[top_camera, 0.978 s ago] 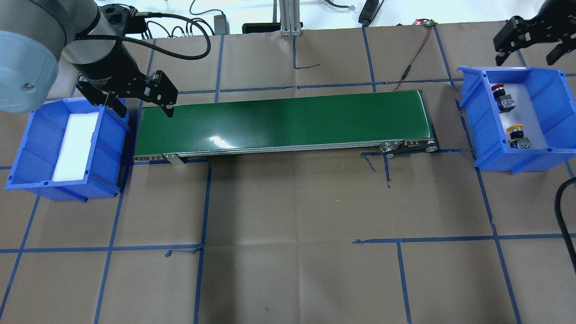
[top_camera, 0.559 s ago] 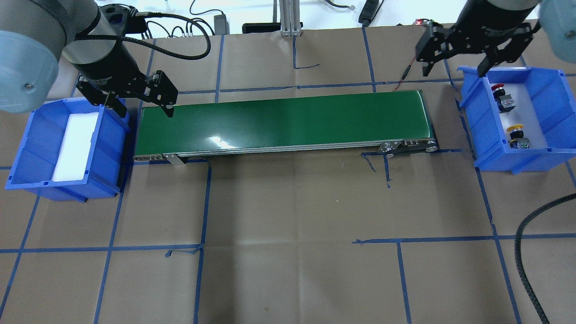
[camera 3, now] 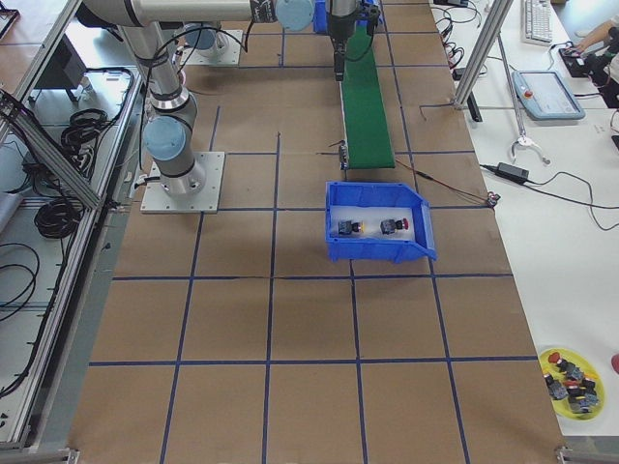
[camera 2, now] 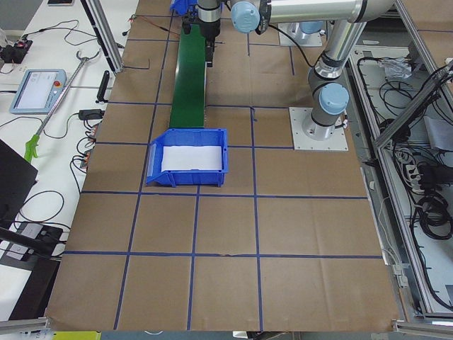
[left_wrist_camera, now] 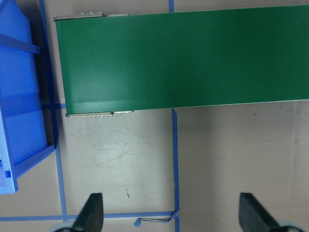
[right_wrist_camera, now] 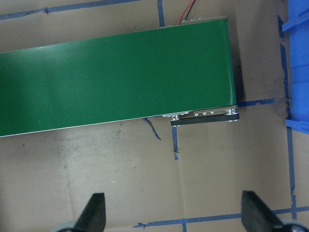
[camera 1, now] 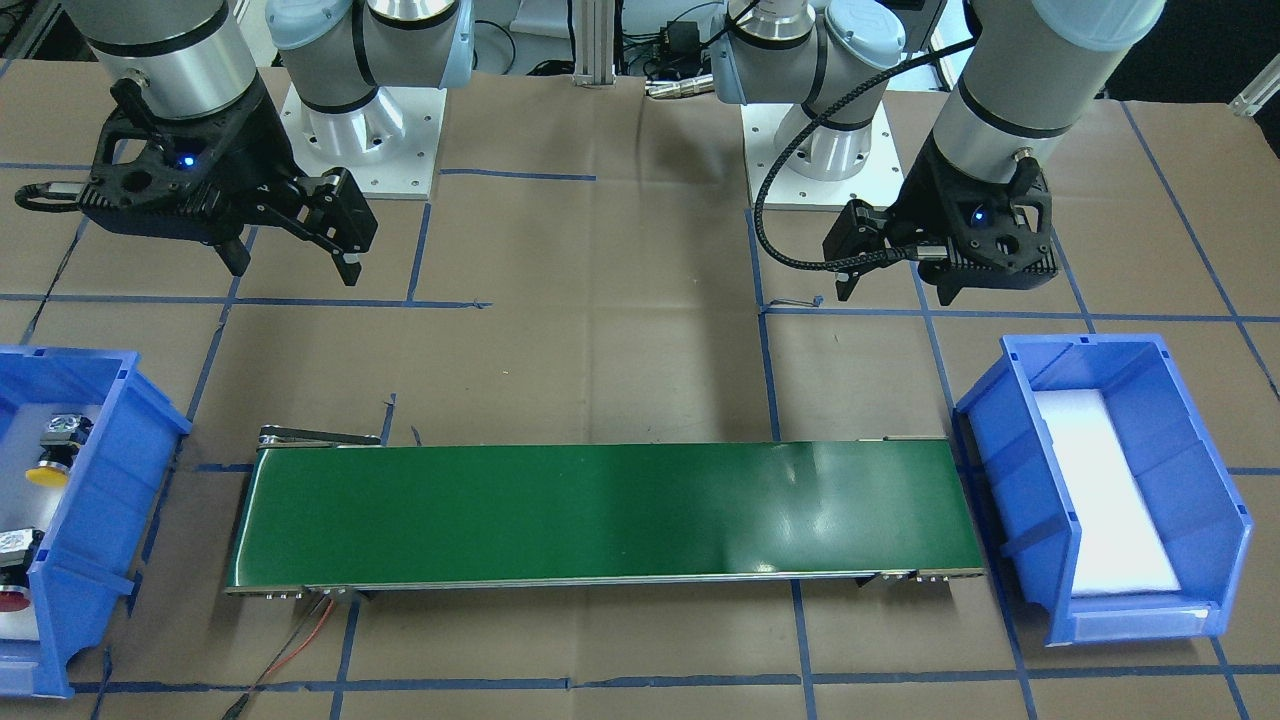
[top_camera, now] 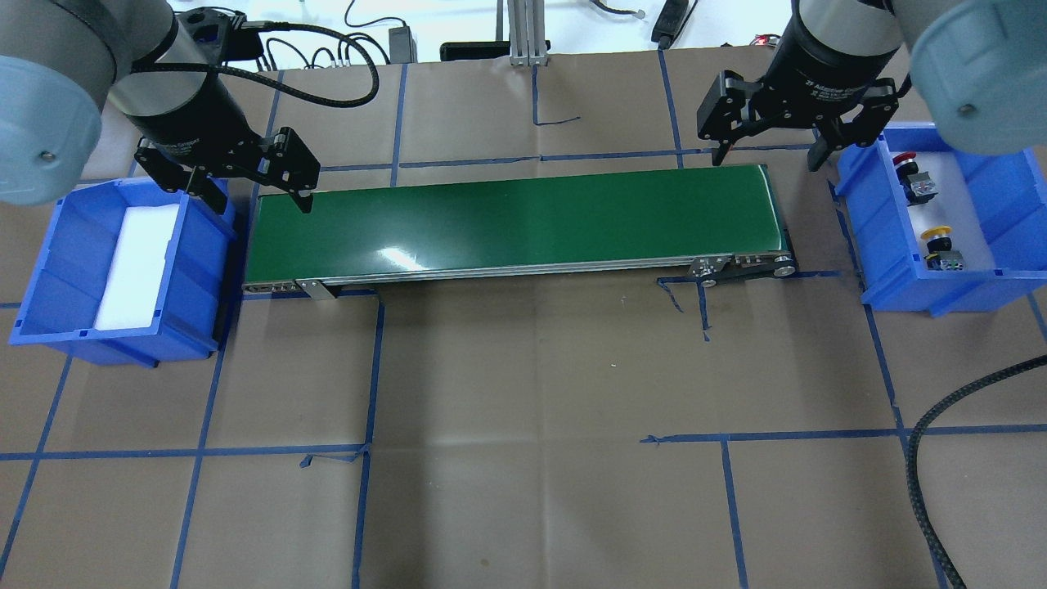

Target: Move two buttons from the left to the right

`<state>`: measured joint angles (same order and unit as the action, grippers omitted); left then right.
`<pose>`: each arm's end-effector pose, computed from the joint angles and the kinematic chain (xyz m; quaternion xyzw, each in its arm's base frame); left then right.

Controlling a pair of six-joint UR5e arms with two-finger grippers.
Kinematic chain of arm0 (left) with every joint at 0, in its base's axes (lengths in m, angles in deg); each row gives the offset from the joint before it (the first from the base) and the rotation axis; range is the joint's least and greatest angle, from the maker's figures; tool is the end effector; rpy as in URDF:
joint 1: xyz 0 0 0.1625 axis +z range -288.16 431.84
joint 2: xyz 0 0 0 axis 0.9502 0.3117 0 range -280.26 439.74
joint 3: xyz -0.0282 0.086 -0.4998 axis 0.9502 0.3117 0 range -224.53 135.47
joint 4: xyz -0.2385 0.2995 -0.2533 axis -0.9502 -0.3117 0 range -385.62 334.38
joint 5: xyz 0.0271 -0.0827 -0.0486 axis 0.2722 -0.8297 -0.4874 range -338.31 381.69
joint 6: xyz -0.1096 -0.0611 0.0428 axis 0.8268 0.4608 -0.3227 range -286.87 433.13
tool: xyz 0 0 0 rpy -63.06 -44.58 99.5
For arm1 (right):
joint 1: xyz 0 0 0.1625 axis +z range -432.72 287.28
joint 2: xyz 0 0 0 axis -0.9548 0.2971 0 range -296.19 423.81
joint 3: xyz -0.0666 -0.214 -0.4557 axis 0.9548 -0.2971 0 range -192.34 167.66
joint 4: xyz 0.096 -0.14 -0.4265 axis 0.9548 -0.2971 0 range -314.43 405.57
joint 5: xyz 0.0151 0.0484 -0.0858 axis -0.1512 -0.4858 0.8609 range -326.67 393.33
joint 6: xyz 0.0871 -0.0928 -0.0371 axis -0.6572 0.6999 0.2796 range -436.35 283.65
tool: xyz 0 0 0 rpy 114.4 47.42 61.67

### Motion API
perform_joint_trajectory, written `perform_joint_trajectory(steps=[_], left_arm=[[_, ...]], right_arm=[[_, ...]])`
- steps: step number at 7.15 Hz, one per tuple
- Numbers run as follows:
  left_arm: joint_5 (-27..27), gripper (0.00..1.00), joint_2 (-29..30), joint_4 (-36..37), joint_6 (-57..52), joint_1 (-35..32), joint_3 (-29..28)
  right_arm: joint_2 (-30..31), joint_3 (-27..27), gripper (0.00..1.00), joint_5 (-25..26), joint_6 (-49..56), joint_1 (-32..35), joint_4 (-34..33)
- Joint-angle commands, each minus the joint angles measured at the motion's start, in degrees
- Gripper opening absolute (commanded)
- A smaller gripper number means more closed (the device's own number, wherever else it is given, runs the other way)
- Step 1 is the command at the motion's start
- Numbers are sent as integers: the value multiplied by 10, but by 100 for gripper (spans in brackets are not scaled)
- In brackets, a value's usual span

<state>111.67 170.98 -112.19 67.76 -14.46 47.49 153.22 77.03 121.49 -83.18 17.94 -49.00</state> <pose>-0.0976 -0.5572 0.5130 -0.0145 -0.9999 0.0015 0.0000 0.1439 -0.5529 0.5466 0.0531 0.9977 -0.0390 0.0187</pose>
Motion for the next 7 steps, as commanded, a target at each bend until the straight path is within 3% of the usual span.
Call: perform_joint_trajectory(steps=[1,7], left_arm=[[-1,100,-1,0,2,6,-1],[0,100,-1,-1,24,3,-3]], right_arm=[[-1,0,100,-3,5,0,3],[-3,1,100,-1,6,1,-1]])
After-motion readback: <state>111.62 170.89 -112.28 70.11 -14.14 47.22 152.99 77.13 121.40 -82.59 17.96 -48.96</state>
